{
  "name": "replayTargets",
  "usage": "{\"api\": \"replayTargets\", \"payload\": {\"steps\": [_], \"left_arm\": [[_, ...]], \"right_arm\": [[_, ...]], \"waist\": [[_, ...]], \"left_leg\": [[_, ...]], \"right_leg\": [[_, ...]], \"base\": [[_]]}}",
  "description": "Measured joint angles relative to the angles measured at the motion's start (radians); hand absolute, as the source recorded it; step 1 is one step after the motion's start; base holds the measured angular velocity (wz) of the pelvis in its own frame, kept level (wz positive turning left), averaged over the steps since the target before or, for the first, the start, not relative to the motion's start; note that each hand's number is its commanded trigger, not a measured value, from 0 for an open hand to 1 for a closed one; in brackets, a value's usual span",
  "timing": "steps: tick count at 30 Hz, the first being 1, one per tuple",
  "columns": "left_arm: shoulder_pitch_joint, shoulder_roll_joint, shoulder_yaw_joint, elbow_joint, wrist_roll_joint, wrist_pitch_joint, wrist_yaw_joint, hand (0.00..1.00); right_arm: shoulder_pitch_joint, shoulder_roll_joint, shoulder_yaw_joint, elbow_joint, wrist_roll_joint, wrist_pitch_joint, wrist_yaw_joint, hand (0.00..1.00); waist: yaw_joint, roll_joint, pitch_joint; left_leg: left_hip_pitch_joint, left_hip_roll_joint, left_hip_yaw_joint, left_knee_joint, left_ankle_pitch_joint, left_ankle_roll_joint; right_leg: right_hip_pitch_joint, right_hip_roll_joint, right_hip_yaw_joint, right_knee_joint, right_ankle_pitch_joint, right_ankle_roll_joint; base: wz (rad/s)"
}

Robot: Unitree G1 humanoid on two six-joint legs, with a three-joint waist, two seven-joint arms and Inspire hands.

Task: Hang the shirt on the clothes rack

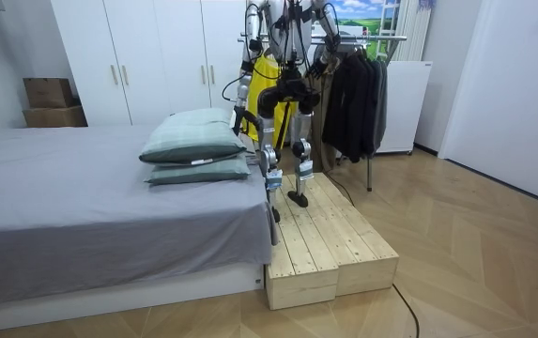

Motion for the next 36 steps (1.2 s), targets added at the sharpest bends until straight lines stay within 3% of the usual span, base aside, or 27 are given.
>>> {"api": "replayTargets", "payload": {"steps": [6, 8, 12, 14, 16, 24, 31, 36], "left_arm": [[0.000, -0.019, 0.000, 0.004, 0.002, -0.010, 0.005, 0.00], [0.001, -0.022, 0.000, 0.009, 0.004, -0.027, 0.006, 0.00], [0.000, -0.025, 0.003, 0.008, 0.018, -0.044, 0.007, 0.00], [-0.002, -0.029, 0.003, 0.009, 0.020, -0.050, 0.016, 0.00], [-0.002, -0.033, 0.003, 0.010, 0.019, -0.056, 0.027, 0.00], [-0.032, -0.039, 0.002, 0.070, -0.007, -0.087, 0.041, 0.00], [-0.047, -0.041, 0.002, 0.070, -0.029, -0.106, 0.048, 0.00], [-0.059, -0.053, 0.001, 0.074, -0.079, -0.136, 0.048, 0.00]], "right_arm": [[0.024, 0.070, 0.002, 0.127, 0.008, -0.022, -0.038, 0.00], [0.022, 0.090, 0.009, 0.204, 0.013, -0.039, -0.043, 0.00], [0.025, 0.131, 0.010, 0.229, 0.017, -0.046, -0.058, 0.00], [0.016, 0.157, 0.010, 0.270, 0.017, -0.078, -0.070, 0.00], [0.013, 0.171, 0.016, 0.293, 0.017, -0.081, -0.079, 0.00], [0.008, 0.191, 0.060, 0.458, 0.043, -0.101, -0.087, 0.00], [-0.017, 0.208, 0.077, 0.579, 0.120, -0.145, -0.009, 0.00], [-0.025, 0.210, 0.089, 0.665, 0.195, -0.153, 0.012, 0.00]], "waist": [[-0.003, 0.028, -0.0016], [0.002, 0.035, 0.0027], [0.002, 0.039, 0.0043], [0.002, 0.038, 0.0031], [0.002, 0.037, 0.0025], [0.002, 0.039, 0.0038], [0.001, 0.044, 0.0055], [0.001, 0.053, 0.0061]], "left_leg": [[0.006, 0.000, 0.015, 0.000, -0.004, 0.003], [0.016, 0.000, 0.013, -0.001, -0.005, 0.003], [0.015, 0.000, 0.014, 0.001, -0.007, 0.004], [0.016, 0.000, 0.013, 0.003, -0.007, 0.004], [0.017, 0.000, 0.013, 0.002, -0.007, 0.004], [0.018, -0.001, 0.013, 0.001, -0.008, 0.005], [0.006, -0.002, 0.004, 0.003, -0.008, 0.005], [-0.002, -0.002, -0.003, 0.002, -0.008, 0.005]], "right_leg": [[0.002, 0.004, 0.017, -0.002, 0.003, 0.003], [0.013, 0.004, 0.018, -0.002, 0.001, 0.005], [0.014, 0.003, 0.017, -0.002, 0.001, 0.006], [0.014, 0.003, 0.017, 0.001, 0.001, 0.006], [0.014, 0.003, 0.016, 0.002, 0.001, 0.006], [0.016, 0.003, 0.015, -0.001, 0.001, 0.006], [0.001, -0.001, 0.006, -0.002, 0.001, 0.006], [0.000, -0.003, -0.001, -0.006, 0.001, 0.006]], "base": [[-0.07], [0.04], [0.00], [0.00], [0.00], [0.00], [0.02], [0.04]]}}
